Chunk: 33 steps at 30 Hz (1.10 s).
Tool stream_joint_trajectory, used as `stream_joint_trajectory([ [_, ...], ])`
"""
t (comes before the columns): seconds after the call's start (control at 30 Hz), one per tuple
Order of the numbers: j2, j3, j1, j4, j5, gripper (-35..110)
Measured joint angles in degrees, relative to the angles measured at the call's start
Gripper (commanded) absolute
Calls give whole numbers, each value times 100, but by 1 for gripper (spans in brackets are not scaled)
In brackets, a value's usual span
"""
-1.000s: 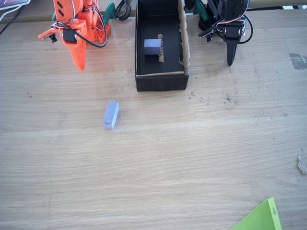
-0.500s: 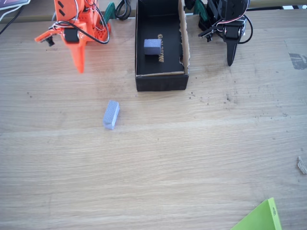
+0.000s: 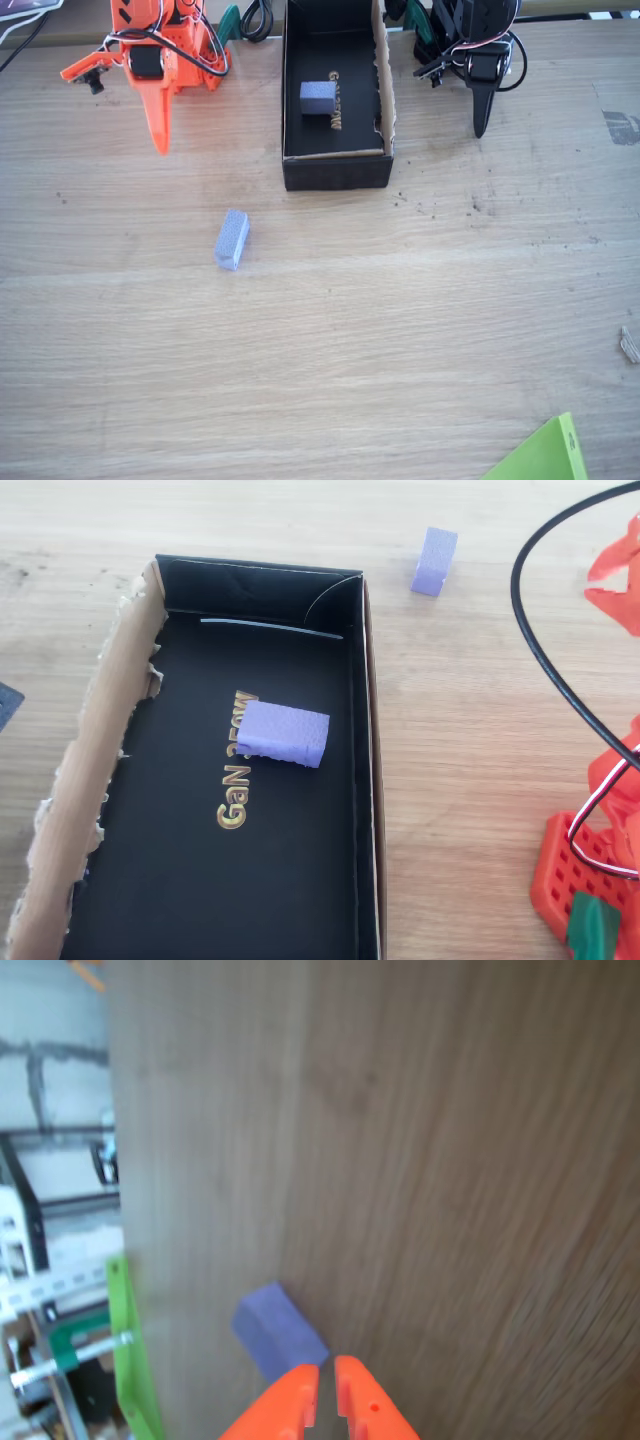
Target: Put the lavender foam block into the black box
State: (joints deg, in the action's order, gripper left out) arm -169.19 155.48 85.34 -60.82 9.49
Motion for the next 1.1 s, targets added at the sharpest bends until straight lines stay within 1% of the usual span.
stream_joint_trajectory([
  [0.07, 545, -457, -97, 0, 70, 0],
  [0.2, 2197, -1661, -62, 53, 0, 0],
  [0.37, 3762, -2979, -79, -237, -88, 0],
  [0.63, 4518, -3700, -132, -369, 167, 0],
  [0.83, 5722, -4667, -123, -853, 299, 0],
  [1.1, 6478, -5502, -185, -1441, 782, 0],
])
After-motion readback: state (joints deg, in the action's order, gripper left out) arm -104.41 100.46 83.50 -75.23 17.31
